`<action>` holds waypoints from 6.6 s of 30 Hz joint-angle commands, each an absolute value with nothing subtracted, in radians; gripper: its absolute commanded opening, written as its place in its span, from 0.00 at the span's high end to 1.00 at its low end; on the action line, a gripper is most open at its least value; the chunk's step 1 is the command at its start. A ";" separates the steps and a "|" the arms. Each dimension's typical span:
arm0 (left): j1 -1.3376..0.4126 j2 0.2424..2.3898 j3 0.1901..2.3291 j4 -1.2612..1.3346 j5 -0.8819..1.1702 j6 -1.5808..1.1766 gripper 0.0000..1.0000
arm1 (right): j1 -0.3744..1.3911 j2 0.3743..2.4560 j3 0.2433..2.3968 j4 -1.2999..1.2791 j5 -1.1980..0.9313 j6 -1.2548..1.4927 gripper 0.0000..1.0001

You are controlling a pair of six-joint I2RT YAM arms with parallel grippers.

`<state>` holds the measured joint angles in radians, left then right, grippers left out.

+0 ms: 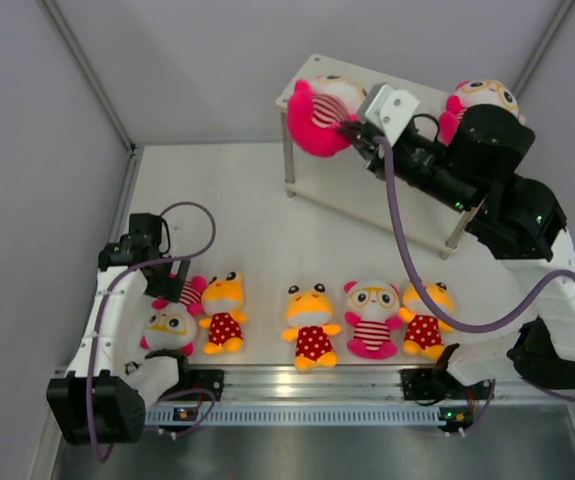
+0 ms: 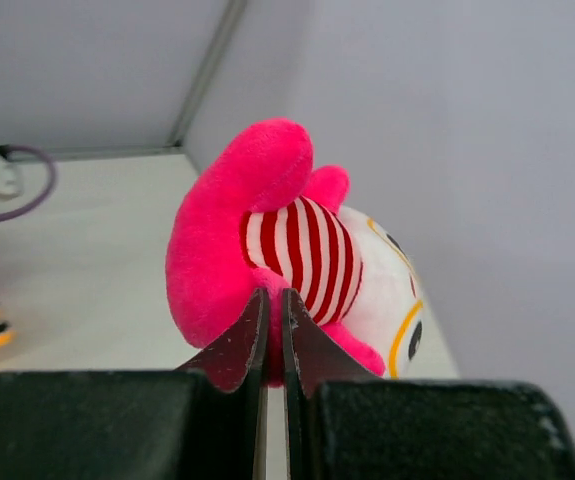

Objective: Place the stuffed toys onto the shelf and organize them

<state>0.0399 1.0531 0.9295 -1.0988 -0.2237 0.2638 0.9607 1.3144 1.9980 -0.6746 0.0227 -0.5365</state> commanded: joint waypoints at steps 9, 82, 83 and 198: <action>0.046 0.993 0.943 -1.078 -0.189 0.270 0.02 | 0.405 1.439 2.024 -0.655 -0.363 -0.748 1.00; 0.046 0.968 0.871 -1.092 -0.206 0.347 0.02 | 1.091 0.902 0.621 -0.810 0.181 1.048 0.38; 0.048 0.969 0.871 -1.092 -0.209 0.347 0.02 | 1.091 0.913 0.627 -0.795 0.186 1.034 0.42; 0.044 0.888 1.506 -1.160 0.784 0.376 1.00 | 1.270 1.213 1.319 -0.198 -0.268 -0.551 0.17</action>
<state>0.0406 0.8925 1.4811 -1.1820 0.7444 0.3687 1.2778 1.1797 1.2583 -0.2333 -0.1814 -0.5377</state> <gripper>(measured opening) 0.060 0.840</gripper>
